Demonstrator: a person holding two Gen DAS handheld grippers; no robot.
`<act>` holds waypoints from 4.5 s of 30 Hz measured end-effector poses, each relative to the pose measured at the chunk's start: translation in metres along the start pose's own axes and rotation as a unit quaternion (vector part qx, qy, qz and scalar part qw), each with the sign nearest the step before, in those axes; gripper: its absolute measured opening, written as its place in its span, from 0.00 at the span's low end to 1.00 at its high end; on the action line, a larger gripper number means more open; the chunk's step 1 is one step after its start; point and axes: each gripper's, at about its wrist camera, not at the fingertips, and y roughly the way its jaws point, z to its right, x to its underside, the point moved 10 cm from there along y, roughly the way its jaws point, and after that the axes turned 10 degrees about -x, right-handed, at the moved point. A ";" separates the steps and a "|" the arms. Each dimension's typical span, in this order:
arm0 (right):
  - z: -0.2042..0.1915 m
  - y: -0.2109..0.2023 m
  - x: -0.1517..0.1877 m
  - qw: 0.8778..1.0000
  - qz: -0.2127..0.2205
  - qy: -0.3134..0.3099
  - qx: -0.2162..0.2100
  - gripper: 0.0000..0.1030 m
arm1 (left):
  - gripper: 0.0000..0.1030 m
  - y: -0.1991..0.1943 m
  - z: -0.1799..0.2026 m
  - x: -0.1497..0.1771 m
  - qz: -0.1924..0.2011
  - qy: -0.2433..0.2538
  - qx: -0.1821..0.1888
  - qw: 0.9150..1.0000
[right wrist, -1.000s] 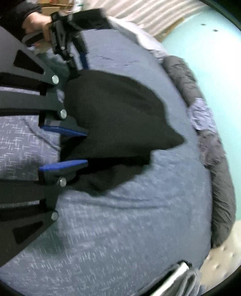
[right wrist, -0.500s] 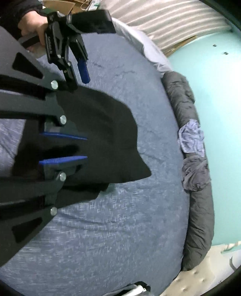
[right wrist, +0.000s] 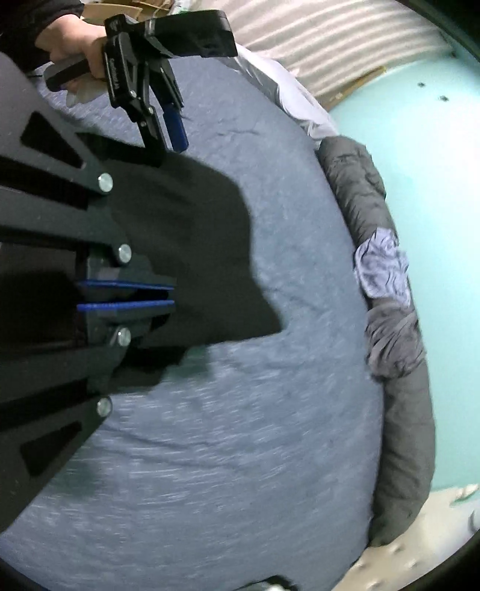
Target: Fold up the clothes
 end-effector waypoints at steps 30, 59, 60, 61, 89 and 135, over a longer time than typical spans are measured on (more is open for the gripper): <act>0.032 -0.051 0.011 0.993 0.010 0.118 -0.008 0.30 | 0.63 -0.007 -0.017 0.002 -0.059 -0.066 0.032 0.996; 0.000 -0.046 0.137 0.985 -0.142 -0.020 0.090 0.01 | 0.13 -0.017 0.037 0.104 -0.102 0.083 0.053 0.990; 0.003 -0.049 0.138 0.986 -0.140 -0.014 0.088 0.01 | 0.13 -0.017 0.036 0.104 -0.104 0.079 0.055 0.990; 0.005 -0.050 0.139 0.986 -0.141 -0.012 0.086 0.01 | 0.13 -0.016 0.036 0.104 -0.106 0.077 0.056 0.990; -0.013 -0.050 0.063 0.988 -0.037 0.151 -0.010 0.65 | 0.65 -0.023 -0.007 0.068 -0.097 -0.086 0.069 0.989; 0.026 0.034 0.091 0.978 -0.156 0.140 -0.010 0.74 | 0.80 0.050 0.027 0.064 -0.132 -0.103 0.141 0.976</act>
